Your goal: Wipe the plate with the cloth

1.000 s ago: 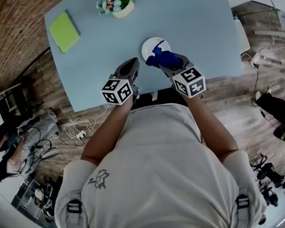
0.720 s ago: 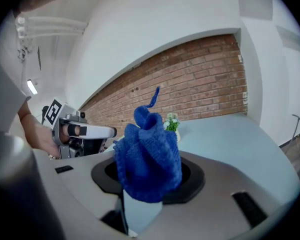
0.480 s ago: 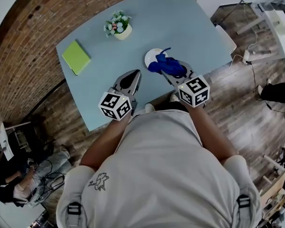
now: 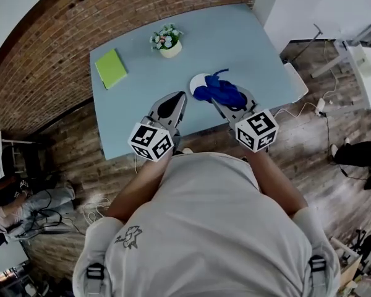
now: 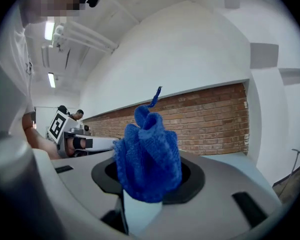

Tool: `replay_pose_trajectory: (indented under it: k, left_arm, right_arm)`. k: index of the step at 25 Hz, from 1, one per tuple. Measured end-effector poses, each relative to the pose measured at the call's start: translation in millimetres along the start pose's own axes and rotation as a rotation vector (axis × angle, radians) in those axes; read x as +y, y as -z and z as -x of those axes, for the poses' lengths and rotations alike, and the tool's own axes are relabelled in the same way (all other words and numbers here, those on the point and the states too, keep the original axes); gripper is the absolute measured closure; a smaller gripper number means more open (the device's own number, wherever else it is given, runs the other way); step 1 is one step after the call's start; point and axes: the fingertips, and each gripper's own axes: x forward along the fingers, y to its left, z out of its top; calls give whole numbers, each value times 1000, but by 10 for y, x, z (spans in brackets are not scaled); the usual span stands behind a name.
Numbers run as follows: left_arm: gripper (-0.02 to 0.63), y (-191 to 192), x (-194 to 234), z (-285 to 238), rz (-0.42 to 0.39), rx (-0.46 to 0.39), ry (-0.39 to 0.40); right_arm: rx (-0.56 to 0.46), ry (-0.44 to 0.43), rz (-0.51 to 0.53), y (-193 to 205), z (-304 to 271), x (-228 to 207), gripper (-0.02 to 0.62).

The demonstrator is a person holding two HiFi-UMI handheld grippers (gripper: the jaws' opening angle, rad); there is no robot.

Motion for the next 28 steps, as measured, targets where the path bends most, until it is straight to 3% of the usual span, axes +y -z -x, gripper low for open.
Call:
replay_pose_trajectory:
  k: [4,12,28]
  left_arm:
    - [600,132,-498,137,-26,-29,-79]
    - [599,442,-1225,439,22,-42,-188]
    - [600,514,-1849,597,14,-56,-233]
  right_arm:
    - [-7,-72,13,51,418,205,439]
    - [24,-182,-12,309,1145,492,440]
    - [-12,-231,-23,272,1693,632,439]
